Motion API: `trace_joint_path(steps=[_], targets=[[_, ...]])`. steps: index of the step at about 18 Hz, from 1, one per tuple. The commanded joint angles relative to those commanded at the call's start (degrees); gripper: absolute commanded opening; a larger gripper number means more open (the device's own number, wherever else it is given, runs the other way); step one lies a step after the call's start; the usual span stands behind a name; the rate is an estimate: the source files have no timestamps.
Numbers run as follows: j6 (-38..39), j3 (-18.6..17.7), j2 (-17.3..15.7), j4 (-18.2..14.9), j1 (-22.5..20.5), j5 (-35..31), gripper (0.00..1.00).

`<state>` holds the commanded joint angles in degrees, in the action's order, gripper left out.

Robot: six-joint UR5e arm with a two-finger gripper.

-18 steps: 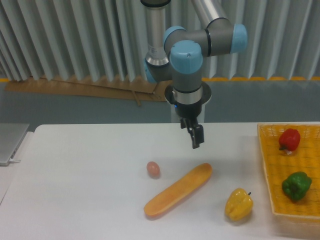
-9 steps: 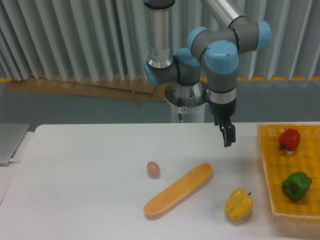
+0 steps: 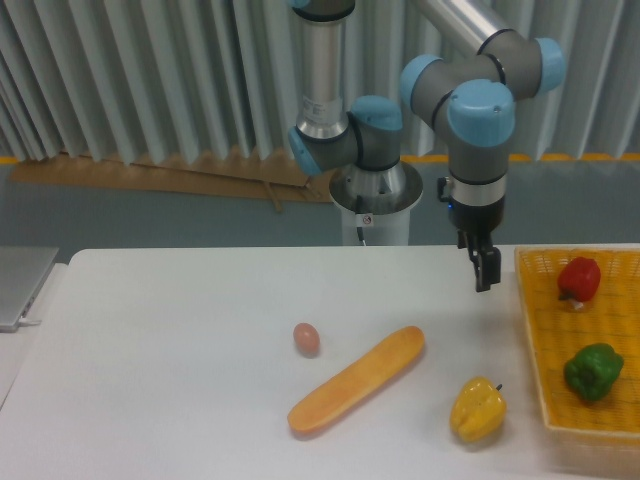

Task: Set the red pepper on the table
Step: 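Move the gripper toward the red pepper in the yellow basket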

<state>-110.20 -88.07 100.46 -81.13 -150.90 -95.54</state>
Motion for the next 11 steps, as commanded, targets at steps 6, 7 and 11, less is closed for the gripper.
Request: trace_joint_path(steps=[6,7,11], targets=[[-0.63,0.44,1.67,1.23,-1.93,0.26,1.0],[-1.23,0.53,2.11,1.84,-2.46,0.26,1.0],[-4.66,0.44,3.34,3.87,-4.04,0.26,1.0]])
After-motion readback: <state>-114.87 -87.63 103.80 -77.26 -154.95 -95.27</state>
